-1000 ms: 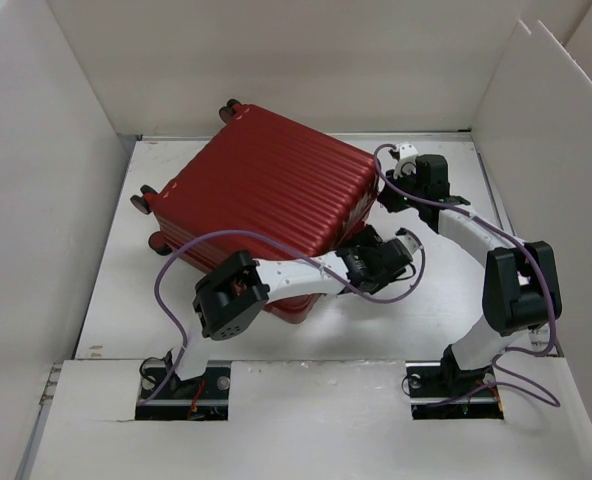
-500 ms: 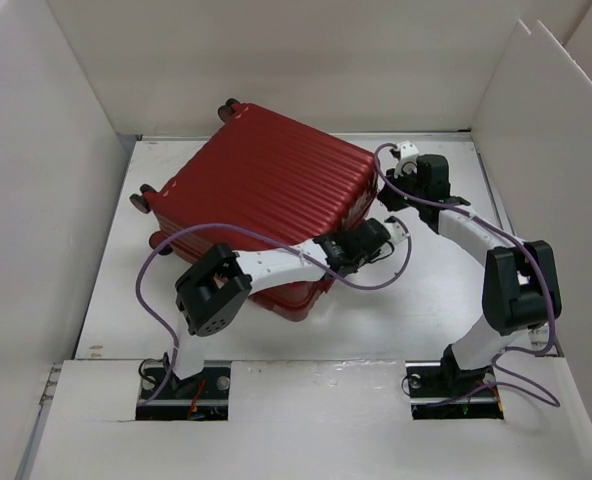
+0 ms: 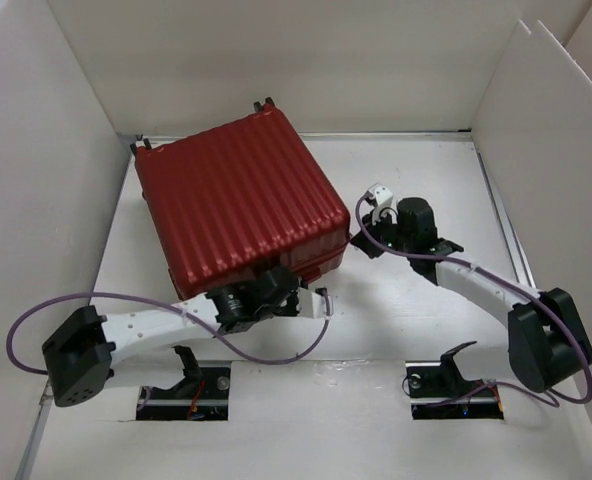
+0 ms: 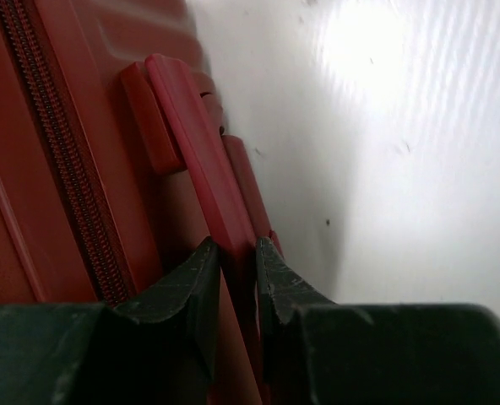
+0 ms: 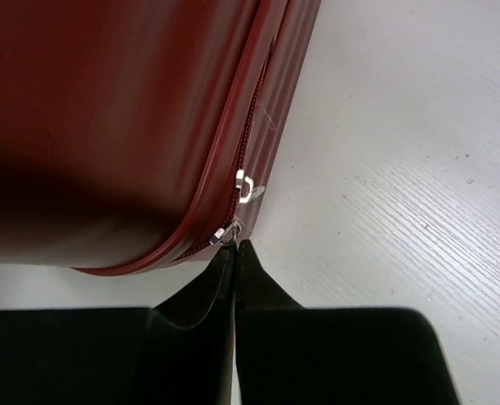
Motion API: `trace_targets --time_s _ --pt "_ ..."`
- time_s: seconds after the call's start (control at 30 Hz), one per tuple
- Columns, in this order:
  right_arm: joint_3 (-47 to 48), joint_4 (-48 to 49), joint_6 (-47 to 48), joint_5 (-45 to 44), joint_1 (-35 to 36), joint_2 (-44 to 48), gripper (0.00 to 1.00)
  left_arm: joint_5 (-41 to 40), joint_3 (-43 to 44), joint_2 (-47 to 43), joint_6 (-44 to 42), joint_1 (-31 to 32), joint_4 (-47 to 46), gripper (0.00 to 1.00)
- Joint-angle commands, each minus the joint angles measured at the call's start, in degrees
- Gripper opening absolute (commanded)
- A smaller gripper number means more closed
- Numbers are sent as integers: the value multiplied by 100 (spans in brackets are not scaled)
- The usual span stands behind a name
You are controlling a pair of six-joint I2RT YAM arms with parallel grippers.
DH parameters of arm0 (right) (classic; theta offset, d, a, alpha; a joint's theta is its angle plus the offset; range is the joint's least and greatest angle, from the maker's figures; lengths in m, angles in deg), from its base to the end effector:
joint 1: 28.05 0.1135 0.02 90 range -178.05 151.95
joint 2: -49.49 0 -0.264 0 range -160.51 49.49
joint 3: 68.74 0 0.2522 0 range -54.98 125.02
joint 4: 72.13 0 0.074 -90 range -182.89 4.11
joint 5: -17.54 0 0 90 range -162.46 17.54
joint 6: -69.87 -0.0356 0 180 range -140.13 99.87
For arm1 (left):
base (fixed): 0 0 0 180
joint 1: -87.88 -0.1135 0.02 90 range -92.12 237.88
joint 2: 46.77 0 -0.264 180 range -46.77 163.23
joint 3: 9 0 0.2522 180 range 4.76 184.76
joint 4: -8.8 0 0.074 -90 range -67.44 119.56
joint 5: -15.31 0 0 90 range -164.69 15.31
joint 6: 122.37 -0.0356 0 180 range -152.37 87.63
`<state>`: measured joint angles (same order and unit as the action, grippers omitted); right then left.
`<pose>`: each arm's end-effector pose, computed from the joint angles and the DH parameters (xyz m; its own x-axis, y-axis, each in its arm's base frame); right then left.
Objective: Pack the luggage
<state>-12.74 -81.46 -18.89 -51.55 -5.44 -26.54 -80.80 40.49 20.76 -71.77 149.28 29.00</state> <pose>0.2598 0.1219 0.2307 -0.4385 -0.2045 -0.8751 -0.6559 0.7385 0.1561 0.1205 -0.2131 0.2116 0.2998 0.7686 -0.5651 0.8317 0.0796 0.5494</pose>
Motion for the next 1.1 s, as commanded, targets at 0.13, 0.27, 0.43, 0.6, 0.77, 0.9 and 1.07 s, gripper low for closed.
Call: trace_targets --time_s 0.13,0.27,0.43,0.6,0.77,0.9,1.07 --pt "643 955 79 -1906 -178 -604 0 171 -1024 -258 -903 231 2521 0" --pt "1803 955 202 -1819 -240 -1562 0 294 -1024 -205 -903 284 2468 0" --pt "2447 955 202 -1335 -240 -2118 0 347 -1024 -143 -789 284 2292 0" --pt "2333 1078 316 -817 -187 -2171 0 94 -718 -196 -316 284 2186 25" --pt "2148 1244 316 -474 -134 -2118 0 -198 1187 -749 143 284 2186 78" --pt "2148 1245 263 -324 -82 -2170 0 215 3016 -882 282 284 2239 100" --pt "2200 1245 263 -219 -29 -2232 0 -765 4696 -496 1091 -39 2309 100"
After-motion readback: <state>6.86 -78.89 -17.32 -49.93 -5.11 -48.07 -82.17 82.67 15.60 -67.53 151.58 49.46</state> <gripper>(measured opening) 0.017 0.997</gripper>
